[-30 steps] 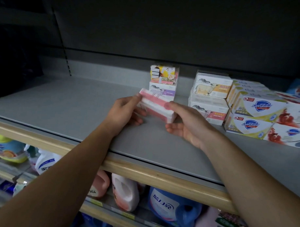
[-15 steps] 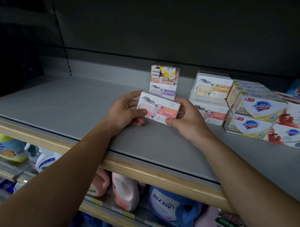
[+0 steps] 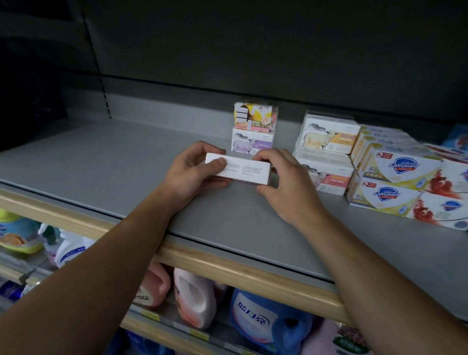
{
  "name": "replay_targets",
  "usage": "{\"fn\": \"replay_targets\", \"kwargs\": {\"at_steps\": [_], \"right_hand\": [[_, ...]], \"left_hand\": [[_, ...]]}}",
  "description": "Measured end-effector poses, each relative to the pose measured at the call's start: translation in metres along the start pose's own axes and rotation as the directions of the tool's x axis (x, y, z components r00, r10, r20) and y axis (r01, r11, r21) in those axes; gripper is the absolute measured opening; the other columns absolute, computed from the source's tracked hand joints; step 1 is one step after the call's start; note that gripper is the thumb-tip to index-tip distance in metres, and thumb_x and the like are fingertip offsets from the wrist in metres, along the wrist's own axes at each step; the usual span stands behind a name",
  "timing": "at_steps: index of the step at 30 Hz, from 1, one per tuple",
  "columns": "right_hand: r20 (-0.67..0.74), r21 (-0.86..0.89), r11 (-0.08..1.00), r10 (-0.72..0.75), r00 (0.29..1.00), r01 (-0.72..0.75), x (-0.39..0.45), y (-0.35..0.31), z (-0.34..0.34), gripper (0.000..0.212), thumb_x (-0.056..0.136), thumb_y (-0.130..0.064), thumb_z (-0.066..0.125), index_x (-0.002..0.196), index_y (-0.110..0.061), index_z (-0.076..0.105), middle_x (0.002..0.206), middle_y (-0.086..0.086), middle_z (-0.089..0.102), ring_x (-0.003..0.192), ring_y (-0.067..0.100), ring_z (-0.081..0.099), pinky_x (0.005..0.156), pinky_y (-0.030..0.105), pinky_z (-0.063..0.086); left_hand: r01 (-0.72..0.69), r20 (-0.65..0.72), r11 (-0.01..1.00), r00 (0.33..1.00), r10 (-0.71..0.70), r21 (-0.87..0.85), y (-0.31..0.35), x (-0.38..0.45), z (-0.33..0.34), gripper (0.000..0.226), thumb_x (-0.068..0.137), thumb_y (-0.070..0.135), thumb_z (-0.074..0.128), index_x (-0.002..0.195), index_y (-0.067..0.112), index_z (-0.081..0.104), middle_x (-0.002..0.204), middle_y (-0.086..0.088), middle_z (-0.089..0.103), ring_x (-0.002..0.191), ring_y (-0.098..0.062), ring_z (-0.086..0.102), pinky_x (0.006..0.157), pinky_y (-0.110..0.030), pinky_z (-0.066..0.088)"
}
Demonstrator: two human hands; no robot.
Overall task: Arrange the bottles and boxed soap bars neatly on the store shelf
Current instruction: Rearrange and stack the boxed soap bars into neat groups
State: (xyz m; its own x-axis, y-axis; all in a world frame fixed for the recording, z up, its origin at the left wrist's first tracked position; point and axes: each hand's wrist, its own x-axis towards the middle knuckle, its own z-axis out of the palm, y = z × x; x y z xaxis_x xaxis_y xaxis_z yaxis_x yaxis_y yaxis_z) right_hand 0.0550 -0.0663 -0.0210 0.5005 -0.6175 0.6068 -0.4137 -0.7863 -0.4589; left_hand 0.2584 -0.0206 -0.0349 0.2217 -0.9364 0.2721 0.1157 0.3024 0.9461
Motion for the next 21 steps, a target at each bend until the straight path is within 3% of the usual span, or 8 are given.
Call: {"fn": "replay_targets", "kwargs": {"at_steps": [3, 5, 7, 10, 12, 15, 18, 21], "right_hand": [[-0.026, 0.108, 0.993, 0.057, 0.998, -0.053, -0.002, 0.002, 0.001, 0.051, 0.075, -0.002, 0.077, 0.12, -0.02, 0.061, 0.115, -0.007, 0.059, 0.103, 0.013, 0.058, 0.089, 0.022, 0.048], [-0.025, 0.206, 0.969, 0.148, 0.989, -0.14, -0.002, 0.005, 0.001, 0.048, 0.081, -0.008, 0.075, 0.123, -0.026, 0.059, 0.109, -0.012, 0.063, 0.092, 0.005, 0.06, 0.079, 0.011, 0.048], [0.018, 0.253, 0.942, 0.222, 0.975, -0.219, -0.003, 0.008, 0.001, 0.046, 0.086, -0.013, 0.072, 0.125, -0.03, 0.056, 0.102, -0.016, 0.063, 0.089, 0.001, 0.062, 0.077, 0.014, 0.051], [0.103, 0.249, 0.927, 0.261, 0.96, -0.279, -0.004, 0.012, 0.002, 0.041, 0.092, -0.015, 0.066, 0.127, -0.032, 0.054, 0.107, -0.006, 0.066, 0.092, 0.009, 0.067, 0.083, 0.03, 0.055], [0.157, 0.236, 0.923, 0.272, 0.949, -0.303, -0.005, 0.013, 0.002, 0.039, 0.093, -0.014, 0.064, 0.124, -0.035, 0.054, 0.111, -0.006, 0.065, 0.095, 0.01, 0.067, 0.081, 0.029, 0.054], [0.177, 0.213, 0.925, 0.281, 0.943, -0.316, -0.004, 0.012, 0.002, 0.037, 0.093, -0.015, 0.064, 0.123, -0.035, 0.054, 0.111, -0.009, 0.064, 0.094, 0.009, 0.067, 0.077, 0.023, 0.053], [0.146, 0.12, 0.949, 0.274, 0.95, -0.292, -0.004, 0.007, 0.0, 0.04, 0.091, -0.022, 0.067, 0.128, -0.03, 0.055, 0.119, -0.006, 0.061, 0.104, 0.01, 0.062, 0.083, 0.021, 0.049], [0.006, -0.039, 0.978, 0.204, 0.979, -0.204, -0.001, -0.003, -0.011, 0.042, 0.089, -0.03, 0.066, 0.13, -0.023, 0.057, 0.129, -0.003, 0.056, 0.117, 0.013, 0.053, 0.097, 0.028, 0.042]], "left_hand": [[0.013, -0.018, 0.998, 1.0, -0.012, 0.059, 0.002, -0.001, 0.003, 0.009, 0.091, 0.017, 0.064, 0.097, 0.011, 0.061, 0.087, -0.014, 0.071, 0.068, -0.033, 0.069, 0.061, -0.036, 0.06], [-0.029, -0.048, 0.986, 0.998, 0.038, 0.163, 0.002, -0.002, 0.004, 0.014, 0.093, 0.023, 0.062, 0.098, 0.009, 0.064, 0.078, -0.011, 0.07, 0.049, -0.027, 0.061, 0.047, -0.027, 0.052], [-0.074, -0.085, 0.954, 0.991, 0.102, 0.29, 0.001, -0.002, 0.005, 0.018, 0.09, 0.026, 0.066, 0.098, 0.009, 0.067, 0.073, -0.006, 0.068, 0.043, -0.021, 0.055, 0.044, -0.024, 0.046], [-0.085, -0.163, 0.882, 0.97, 0.179, 0.463, -0.001, 0.0, 0.005, 0.03, 0.076, 0.039, 0.069, 0.097, 0.018, 0.071, 0.077, -0.006, 0.067, 0.061, -0.018, 0.059, 0.061, -0.029, 0.05], [-0.099, -0.143, 0.819, 0.966, 0.215, 0.566, 0.0, -0.001, 0.005, 0.033, 0.073, 0.044, 0.068, 0.097, 0.022, 0.072, 0.086, -0.003, 0.069, 0.075, -0.023, 0.062, 0.072, -0.031, 0.051], [-0.161, -0.02, 0.733, 0.972, 0.232, 0.66, 0.001, -0.006, 0.007, 0.039, 0.072, 0.046, 0.07, 0.103, 0.024, 0.072, 0.096, 0.008, 0.07, 0.087, -0.014, 0.064, 0.081, -0.029, 0.052], [-0.265, 0.099, 0.593, 0.95, 0.297, 0.761, -0.003, -0.006, 0.009, 0.048, 0.07, 0.043, 0.078, 0.112, 0.02, 0.07, 0.107, 0.005, 0.069, 0.099, -0.012, 0.063, 0.088, -0.026, 0.048], [-0.36, 0.19, 0.44, 0.904, 0.383, 0.823, -0.004, -0.007, 0.01, 0.048, 0.073, 0.037, 0.079, 0.114, 0.014, 0.069, 0.112, 0.0, 0.068, 0.104, -0.016, 0.06, 0.09, -0.023, 0.041]]}}
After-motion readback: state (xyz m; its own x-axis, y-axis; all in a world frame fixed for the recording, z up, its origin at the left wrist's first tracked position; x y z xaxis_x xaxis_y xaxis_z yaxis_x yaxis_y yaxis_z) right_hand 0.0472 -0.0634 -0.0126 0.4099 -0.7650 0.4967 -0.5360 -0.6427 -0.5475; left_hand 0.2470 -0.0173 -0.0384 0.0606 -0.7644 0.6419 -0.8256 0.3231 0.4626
